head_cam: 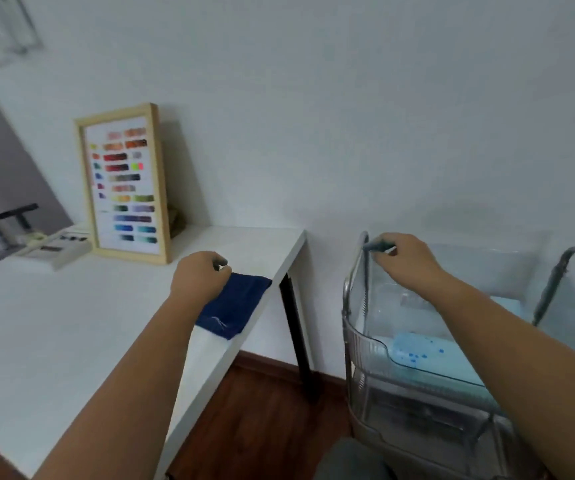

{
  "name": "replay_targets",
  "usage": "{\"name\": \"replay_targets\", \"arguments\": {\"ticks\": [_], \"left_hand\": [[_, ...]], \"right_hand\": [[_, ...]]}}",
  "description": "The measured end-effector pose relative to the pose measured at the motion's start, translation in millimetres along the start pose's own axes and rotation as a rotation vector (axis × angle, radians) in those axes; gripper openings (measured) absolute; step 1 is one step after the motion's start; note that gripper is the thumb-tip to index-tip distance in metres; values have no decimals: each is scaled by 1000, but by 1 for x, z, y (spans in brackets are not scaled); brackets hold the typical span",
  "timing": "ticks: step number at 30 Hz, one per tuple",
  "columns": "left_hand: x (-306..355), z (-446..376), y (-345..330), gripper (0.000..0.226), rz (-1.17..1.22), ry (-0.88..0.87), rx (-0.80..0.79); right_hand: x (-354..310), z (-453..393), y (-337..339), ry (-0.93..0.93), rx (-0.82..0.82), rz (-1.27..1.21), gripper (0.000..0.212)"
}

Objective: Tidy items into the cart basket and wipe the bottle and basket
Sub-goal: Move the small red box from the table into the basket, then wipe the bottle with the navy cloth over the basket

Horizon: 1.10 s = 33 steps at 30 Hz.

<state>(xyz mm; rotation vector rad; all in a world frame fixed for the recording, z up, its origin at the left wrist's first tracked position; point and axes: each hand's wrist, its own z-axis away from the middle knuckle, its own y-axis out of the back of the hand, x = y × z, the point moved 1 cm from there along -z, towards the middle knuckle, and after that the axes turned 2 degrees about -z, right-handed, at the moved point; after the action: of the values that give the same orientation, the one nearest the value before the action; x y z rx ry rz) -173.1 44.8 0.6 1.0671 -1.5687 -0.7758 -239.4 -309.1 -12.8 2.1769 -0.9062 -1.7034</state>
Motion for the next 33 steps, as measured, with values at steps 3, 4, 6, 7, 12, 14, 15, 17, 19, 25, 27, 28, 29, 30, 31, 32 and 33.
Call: {"name": "replay_targets", "arguments": {"ticks": [3,4,6,7,12,14,15,17,19,25,27,28,29,30,31,32,33], "left_hand": [[-48,2,-5,56,-303,246,-100],[-58,4,-8,64,-369,319,-157],[-70,9,-20,71,-370,378,-233],[-73,12,-25,71,-329,382,-245],[-76,10,-30,43,15,389,-87],[-72,9,-26,26,293,323,-53],[-68,10,-21,19,401,287,-25],[-56,12,-9,13,481,173,22],[-38,14,5,12,504,18,6],[28,29,48,14,607,-383,-185],[46,33,55,14,643,-460,-200],[55,35,57,14,672,-491,-209],[64,36,58,14,714,-513,-227],[72,37,57,15,771,-524,-256],[80,37,55,16,840,-524,-297],[88,38,52,18,905,-524,-342],[97,38,47,19,959,-525,-384]], "right_hand": [[-35,9,-37,86,-64,-48,27],[-44,11,-50,106,-98,-41,26],[-59,15,-75,141,-171,-4,24],[-65,16,-88,149,-219,6,24],[-74,22,-136,148,-374,34,23],[-76,27,-149,178,-395,62,23],[-78,30,-154,201,-399,78,24],[-80,32,-159,230,-383,75,28],[-84,28,-155,225,-330,29,38],[-100,14,-107,223,-295,-123,84],[-103,16,-84,191,-319,-230,72],[-101,18,-72,151,-332,-307,62],[-97,20,-62,95,-351,-403,55],[-92,23,-52,29,-384,-508,51],[-86,27,-43,-38,-436,-618,47],[-81,32,-35,-90,-491,-709,41],[-75,37,-27,-130,-527,-770,36]]}}
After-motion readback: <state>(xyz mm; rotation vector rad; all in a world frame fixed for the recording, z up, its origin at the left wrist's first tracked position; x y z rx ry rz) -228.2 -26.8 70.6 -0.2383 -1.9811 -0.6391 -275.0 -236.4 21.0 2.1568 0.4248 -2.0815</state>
